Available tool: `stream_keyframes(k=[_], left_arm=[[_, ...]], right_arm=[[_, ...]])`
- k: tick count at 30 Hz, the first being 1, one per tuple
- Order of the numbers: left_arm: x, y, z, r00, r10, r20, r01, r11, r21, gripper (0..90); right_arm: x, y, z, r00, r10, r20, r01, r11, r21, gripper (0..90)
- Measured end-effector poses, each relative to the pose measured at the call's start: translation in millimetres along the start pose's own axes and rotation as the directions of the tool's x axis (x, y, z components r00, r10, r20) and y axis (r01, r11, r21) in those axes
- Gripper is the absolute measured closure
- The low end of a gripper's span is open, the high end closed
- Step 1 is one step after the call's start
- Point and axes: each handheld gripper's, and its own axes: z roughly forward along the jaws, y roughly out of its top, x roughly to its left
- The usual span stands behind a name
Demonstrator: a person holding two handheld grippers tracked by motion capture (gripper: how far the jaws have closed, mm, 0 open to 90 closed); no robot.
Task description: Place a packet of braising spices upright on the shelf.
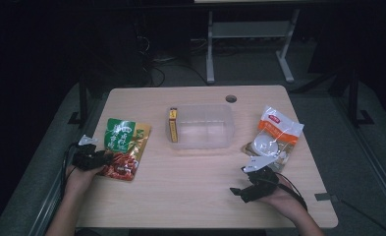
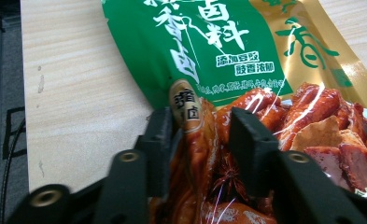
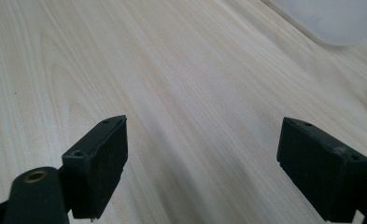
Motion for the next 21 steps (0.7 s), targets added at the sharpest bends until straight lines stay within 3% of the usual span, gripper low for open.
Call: stream_keyframes(k=[6, 8, 12, 21], left_arm=[[-1.1, 2.7, 0.2, 0.9999, 0.012, 0.011, -0.013, 0.9997, 0.02, 79.0], [-0.4, 3.0, 0.0, 0.9999, 0.002, 0.016, -0.002, 0.9997, 0.023, 81.7], [-1.1, 5.3, -2.1, 0.9995, 0.027, 0.014, -0.028, 0.9992, 0.03, 87.3], [3.1, 5.9, -8.0, 0.9985, 0.021, 0.051, -0.021, 0.9998, -0.005, 89.8]], right_arm=[[0.2, 0.2, 0.1, 1.0, -0.001, -0.001, 0.001, 1.0, 0.0, 16.1], [0.3, 0.2, 0.4, 1.0, 0.0, -0.001, 0.0, 1.0, 0.001, 16.1], [0.3, 0.3, 0.3, 1.0, -0.002, 0.0, 0.002, 1.0, 0.0, 16.1], [-0.8, 0.5, -0.8, 1.0, -0.002, 0.001, 0.002, 1.0, -0.007, 16.1]])
